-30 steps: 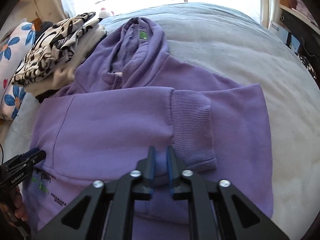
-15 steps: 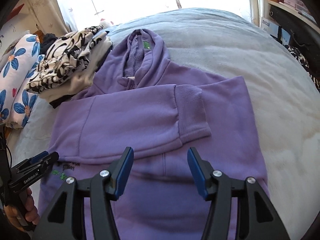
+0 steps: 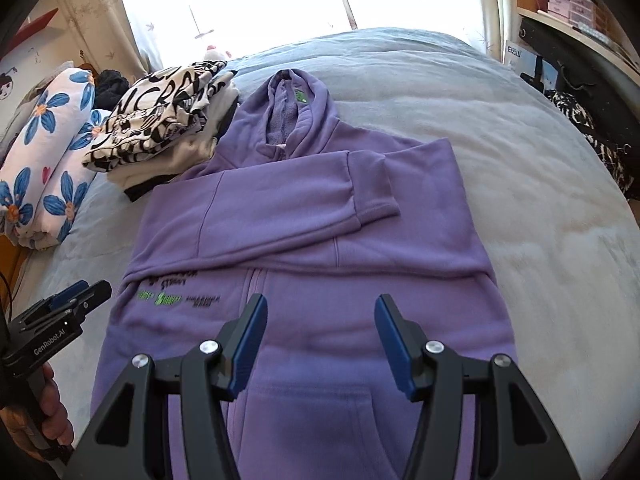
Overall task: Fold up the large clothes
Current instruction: 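Open the right gripper and pull both grippers back from the hoodie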
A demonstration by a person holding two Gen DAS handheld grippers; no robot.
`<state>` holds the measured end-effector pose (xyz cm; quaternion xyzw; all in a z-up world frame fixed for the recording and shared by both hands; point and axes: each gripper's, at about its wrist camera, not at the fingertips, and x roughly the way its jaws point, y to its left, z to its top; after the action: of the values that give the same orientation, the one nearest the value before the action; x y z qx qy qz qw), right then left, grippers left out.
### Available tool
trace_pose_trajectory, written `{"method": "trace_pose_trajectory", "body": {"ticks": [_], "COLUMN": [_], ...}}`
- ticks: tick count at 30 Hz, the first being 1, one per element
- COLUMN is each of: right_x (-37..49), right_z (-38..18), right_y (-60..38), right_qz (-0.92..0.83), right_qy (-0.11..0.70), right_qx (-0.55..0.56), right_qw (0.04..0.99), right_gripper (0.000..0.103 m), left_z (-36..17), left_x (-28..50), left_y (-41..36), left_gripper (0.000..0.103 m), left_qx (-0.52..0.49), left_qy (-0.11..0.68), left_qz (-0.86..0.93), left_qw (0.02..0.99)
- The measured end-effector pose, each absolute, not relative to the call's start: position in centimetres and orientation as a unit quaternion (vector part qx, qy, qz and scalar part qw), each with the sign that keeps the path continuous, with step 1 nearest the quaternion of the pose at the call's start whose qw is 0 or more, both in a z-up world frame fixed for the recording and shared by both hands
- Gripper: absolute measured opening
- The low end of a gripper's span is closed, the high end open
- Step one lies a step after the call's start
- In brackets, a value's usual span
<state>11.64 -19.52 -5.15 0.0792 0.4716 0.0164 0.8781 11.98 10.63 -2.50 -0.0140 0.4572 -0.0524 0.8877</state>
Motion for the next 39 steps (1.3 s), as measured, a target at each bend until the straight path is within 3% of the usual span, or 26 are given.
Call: {"method": "trace_pose_trajectory", "body": {"ticks": [21, 39], "right_x": [-0.4, -5.3], "right_z": [-1.6, -4.7], "right_y": [-18.3, -18.7], "right_qz": [0.026, 0.043], "right_qy": [0.448, 0.471], "right_qx": [0.054, 0.052], "right_qw": [0.892, 0.88], "right_gripper": [0.056, 0.056], "left_z": [-0.8, -2.3], "left_x": [0.4, -4.3], "left_y": [11.8, 15.2], "left_gripper": [0.06, 0.066], "left_qx": [-0.012, -0.035], "left_qy": [0.449, 0.459], "left_qz": [-0.059, -0.069], "left_qw": [0.891, 0.885]}}
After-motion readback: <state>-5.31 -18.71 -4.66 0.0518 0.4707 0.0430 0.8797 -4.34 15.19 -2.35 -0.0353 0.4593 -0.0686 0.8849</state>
